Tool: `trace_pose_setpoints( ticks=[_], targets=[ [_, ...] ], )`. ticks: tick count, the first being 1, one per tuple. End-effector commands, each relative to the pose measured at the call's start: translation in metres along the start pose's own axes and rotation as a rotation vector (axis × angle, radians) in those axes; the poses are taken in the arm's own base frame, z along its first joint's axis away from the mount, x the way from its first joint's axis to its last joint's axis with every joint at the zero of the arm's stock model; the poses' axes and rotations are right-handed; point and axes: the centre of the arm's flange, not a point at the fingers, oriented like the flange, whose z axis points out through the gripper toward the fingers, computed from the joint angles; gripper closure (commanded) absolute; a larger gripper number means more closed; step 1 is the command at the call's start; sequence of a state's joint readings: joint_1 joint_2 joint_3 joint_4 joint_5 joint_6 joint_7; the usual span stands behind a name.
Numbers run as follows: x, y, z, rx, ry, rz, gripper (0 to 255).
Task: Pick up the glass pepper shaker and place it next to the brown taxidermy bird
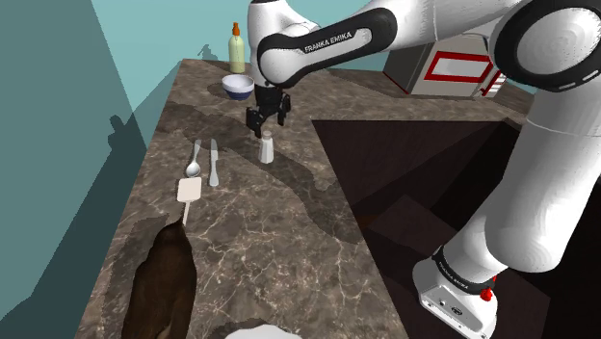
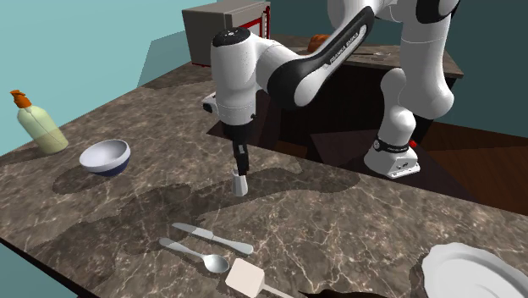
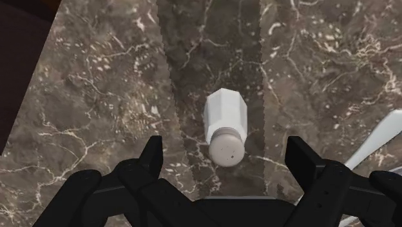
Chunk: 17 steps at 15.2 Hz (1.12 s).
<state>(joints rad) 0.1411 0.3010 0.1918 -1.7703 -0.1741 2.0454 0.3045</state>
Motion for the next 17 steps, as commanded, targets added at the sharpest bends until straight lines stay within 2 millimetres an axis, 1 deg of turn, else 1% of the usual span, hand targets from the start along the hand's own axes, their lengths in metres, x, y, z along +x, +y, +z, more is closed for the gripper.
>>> trace_pose_setpoints(
  ticks=[1, 7, 8, 16, 17],
  targets=[
    [0.011, -0.007, 0.003, 0.000, 0.011, -0.004, 0],
    [0.011, -0.007, 0.035, 0.000, 0.011, -0.004, 0],
    [0.011, -0.007, 0.043, 0.000, 0.011, -0.004, 0],
    [0.011, -0.007, 0.043, 0.000, 0.011, -0.004, 0],
    [0.011, -0.007, 0.043, 0.000, 0.011, -0.004, 255]
  ],
)
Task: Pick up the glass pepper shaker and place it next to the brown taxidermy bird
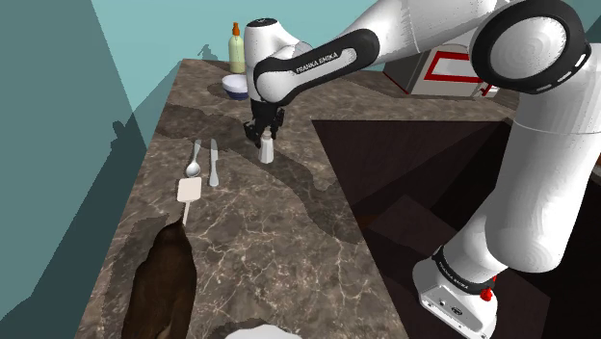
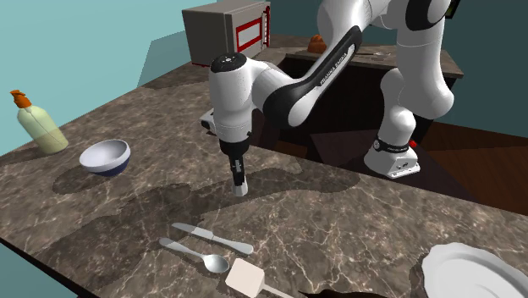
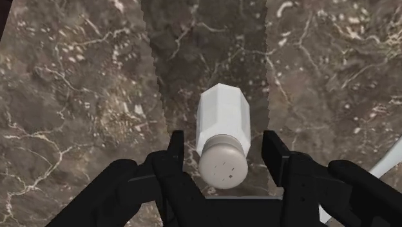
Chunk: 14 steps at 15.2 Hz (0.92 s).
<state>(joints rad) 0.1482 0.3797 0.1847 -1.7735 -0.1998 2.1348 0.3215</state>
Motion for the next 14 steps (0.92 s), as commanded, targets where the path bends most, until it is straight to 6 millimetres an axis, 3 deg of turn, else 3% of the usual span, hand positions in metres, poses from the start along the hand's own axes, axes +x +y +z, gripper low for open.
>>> trace_pose_setpoints(
  ticks=[1, 9, 14],
  targets=[
    [0.000, 0.000, 0.000, 0.000, 0.000, 0.000, 255],
    [0.000, 0.000, 0.000, 0.000, 0.000, 0.000, 255],
    [0.000, 0.003, -0.026, 0.000, 0.000, 0.000, 255]
  ],
)
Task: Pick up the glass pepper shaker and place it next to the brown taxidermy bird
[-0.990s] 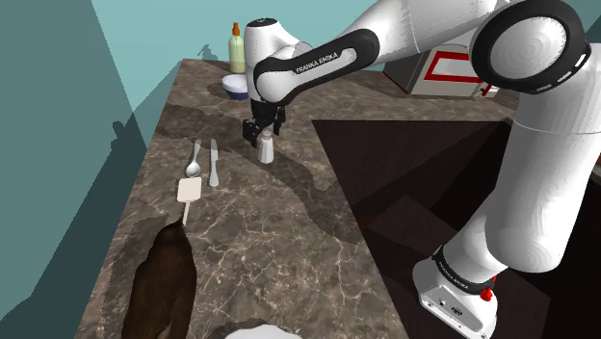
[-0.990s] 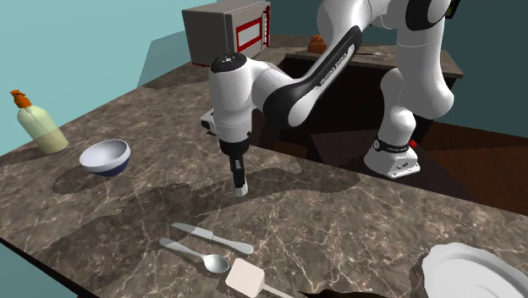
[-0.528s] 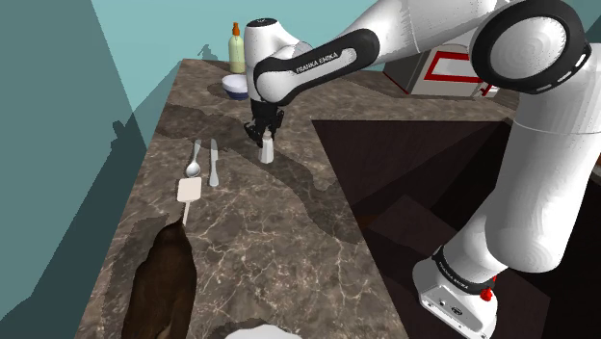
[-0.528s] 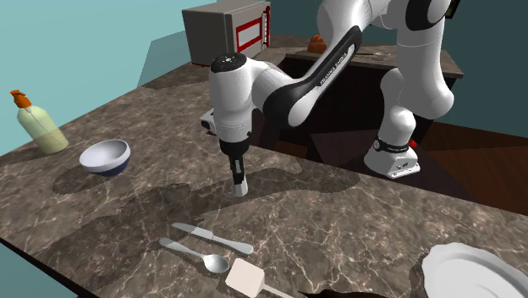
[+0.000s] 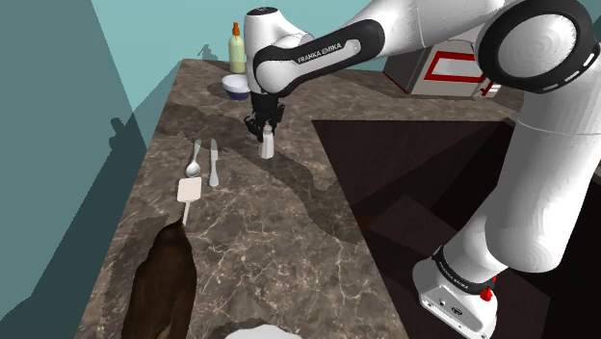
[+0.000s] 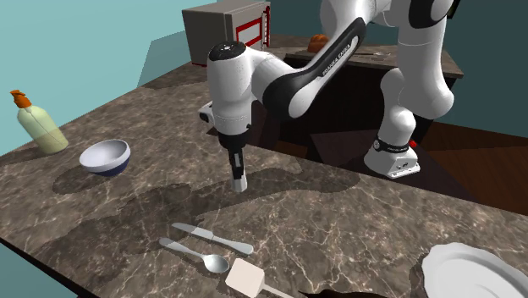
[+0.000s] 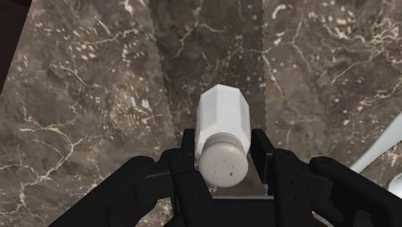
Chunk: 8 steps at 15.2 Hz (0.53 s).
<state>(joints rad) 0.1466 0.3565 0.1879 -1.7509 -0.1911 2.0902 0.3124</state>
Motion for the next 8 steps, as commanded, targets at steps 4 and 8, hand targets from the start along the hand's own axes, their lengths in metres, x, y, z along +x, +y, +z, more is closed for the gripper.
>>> trace_pose_setpoints(
  ticks=[4, 8],
  targets=[
    [0.000, 0.002, -0.026, 0.000, 0.000, 0.000, 255],
    [0.001, 0.004, -0.047, 0.000, 0.000, 0.000, 255]
  ],
)
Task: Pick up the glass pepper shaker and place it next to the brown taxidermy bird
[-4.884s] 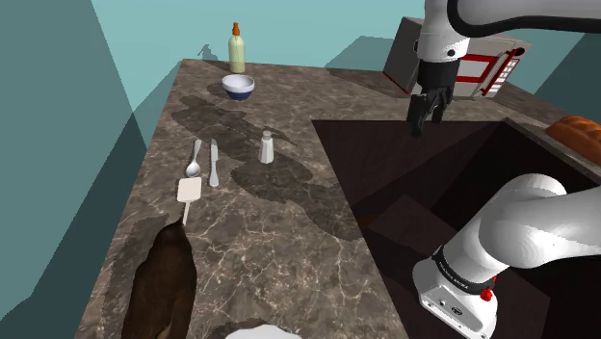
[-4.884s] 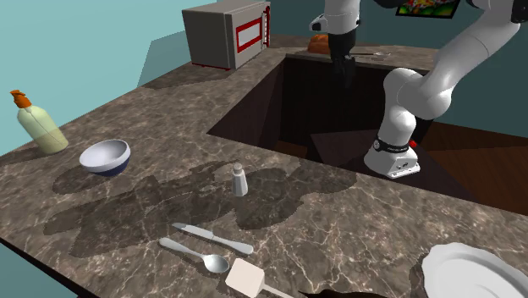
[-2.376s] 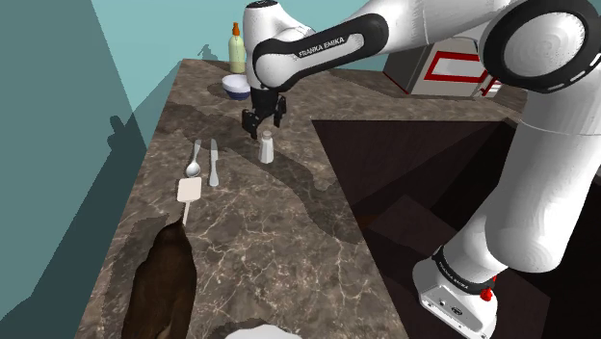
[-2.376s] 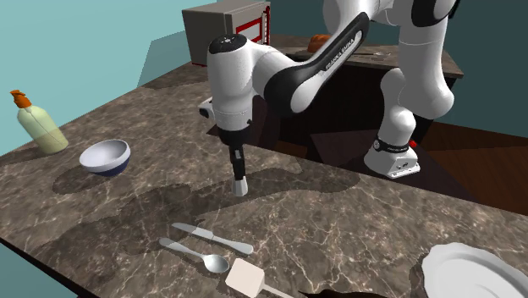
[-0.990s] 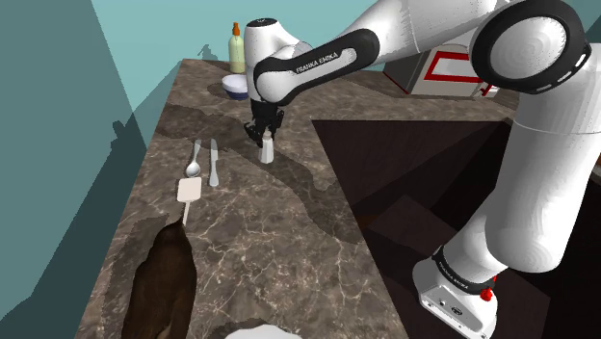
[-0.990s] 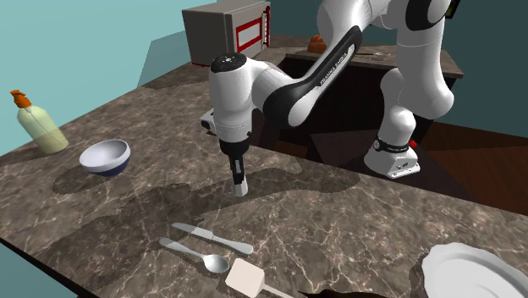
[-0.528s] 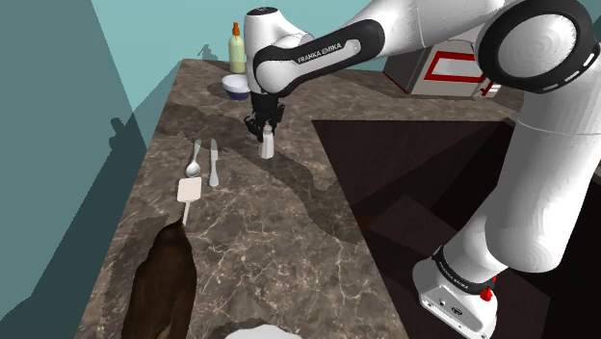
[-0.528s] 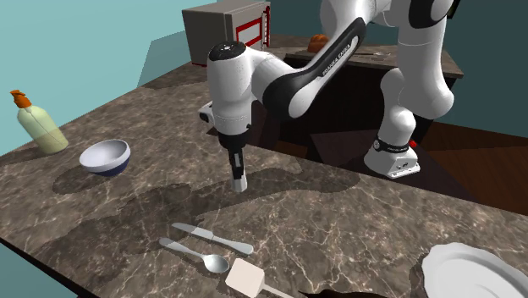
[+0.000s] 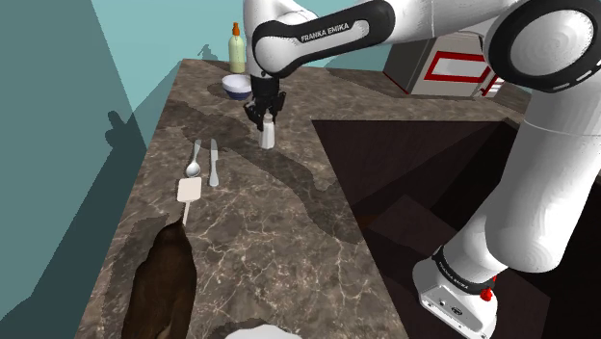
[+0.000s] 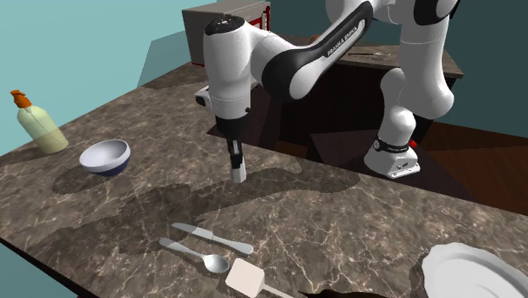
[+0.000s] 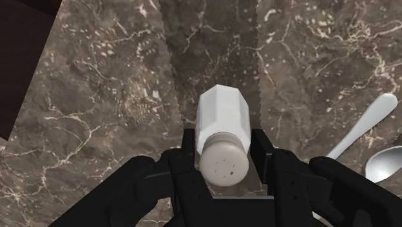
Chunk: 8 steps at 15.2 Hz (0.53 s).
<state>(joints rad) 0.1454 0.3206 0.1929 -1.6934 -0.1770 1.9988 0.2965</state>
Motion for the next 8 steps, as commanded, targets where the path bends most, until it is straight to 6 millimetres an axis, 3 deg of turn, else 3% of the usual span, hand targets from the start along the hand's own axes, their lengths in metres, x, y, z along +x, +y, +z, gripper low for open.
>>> trace_pose_setpoints(
  ticks=[1, 8],
  targets=[
    [0.000, 0.001, -0.011, 0.000, 0.000, 0.000, 255],
    [0.000, 0.005, -0.047, 0.000, 0.000, 0.000, 255]
  ],
)
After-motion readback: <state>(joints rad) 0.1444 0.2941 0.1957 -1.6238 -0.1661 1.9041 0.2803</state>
